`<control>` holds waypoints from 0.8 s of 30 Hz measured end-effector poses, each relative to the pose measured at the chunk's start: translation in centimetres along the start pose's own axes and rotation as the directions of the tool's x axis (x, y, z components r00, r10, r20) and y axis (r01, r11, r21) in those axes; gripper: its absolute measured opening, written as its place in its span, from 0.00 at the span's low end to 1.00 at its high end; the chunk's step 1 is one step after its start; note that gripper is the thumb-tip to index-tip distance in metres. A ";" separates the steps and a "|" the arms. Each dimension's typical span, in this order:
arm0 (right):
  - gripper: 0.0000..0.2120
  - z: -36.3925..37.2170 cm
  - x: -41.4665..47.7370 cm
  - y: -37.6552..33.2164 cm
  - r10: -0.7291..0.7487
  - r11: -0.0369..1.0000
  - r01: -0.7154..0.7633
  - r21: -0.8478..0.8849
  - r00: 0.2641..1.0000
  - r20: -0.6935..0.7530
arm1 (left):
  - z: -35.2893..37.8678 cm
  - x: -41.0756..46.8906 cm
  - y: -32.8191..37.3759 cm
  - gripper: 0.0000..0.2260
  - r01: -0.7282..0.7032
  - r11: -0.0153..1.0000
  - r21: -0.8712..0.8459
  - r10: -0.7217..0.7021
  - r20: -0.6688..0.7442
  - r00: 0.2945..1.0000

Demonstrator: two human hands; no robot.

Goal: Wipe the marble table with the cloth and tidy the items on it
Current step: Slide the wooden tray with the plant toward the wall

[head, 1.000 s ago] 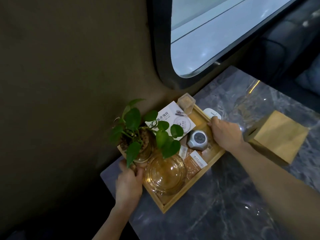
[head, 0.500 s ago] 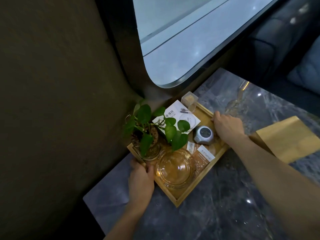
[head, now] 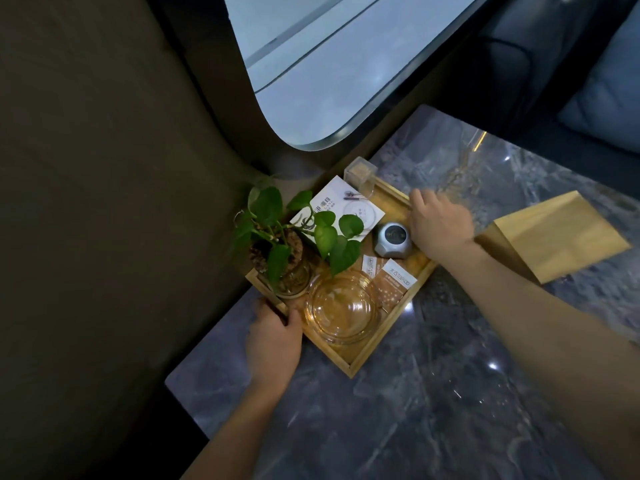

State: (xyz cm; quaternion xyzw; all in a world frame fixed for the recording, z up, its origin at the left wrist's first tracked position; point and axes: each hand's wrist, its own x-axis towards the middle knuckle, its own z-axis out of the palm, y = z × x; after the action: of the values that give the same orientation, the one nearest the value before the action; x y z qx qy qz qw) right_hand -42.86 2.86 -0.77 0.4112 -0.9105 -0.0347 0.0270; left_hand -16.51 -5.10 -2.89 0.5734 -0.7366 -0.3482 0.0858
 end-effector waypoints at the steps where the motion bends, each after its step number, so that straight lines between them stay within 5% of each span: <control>1: 0.13 -0.3 -0.6 -0.2 -0.003 1.000 0.003 0.002 1.000 -0.006 | -0.2 0.0 0.0 0.18 -0.014 0.999 0.031 0.014 0.001 1.000; 7: 0.17 -2.1 -4.4 -0.4 0.043 0.994 -0.028 0.109 0.990 -0.136 | -1.7 -1.0 0.1 0.18 -0.070 0.978 0.195 0.069 0.015 0.998; 14: 0.24 -3.7 -9.7 0.0 0.012 0.982 0.018 0.190 0.987 -0.158 | -3.4 -3.0 1.0 0.15 -0.229 0.953 0.198 0.230 0.020 0.973; 20: 0.28 -4.5 -15.1 1.1 0.105 0.978 -0.074 0.194 0.982 -0.159 | -3.5 -5.6 2.8 0.32 -0.507 0.823 0.255 0.489 0.134 0.862; 24: 0.29 -4.9 -18.6 2.4 0.182 0.958 -0.150 0.245 0.977 -0.112 | -2.3 -7.3 4.0 0.31 -0.619 0.745 0.248 0.591 0.184 0.785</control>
State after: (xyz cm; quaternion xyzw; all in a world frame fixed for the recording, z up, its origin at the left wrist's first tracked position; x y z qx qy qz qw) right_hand -31.98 18.19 3.92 0.3348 -0.9357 0.1033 0.0420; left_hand -16.05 0.98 3.29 0.2926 -0.9291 -0.2140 0.0727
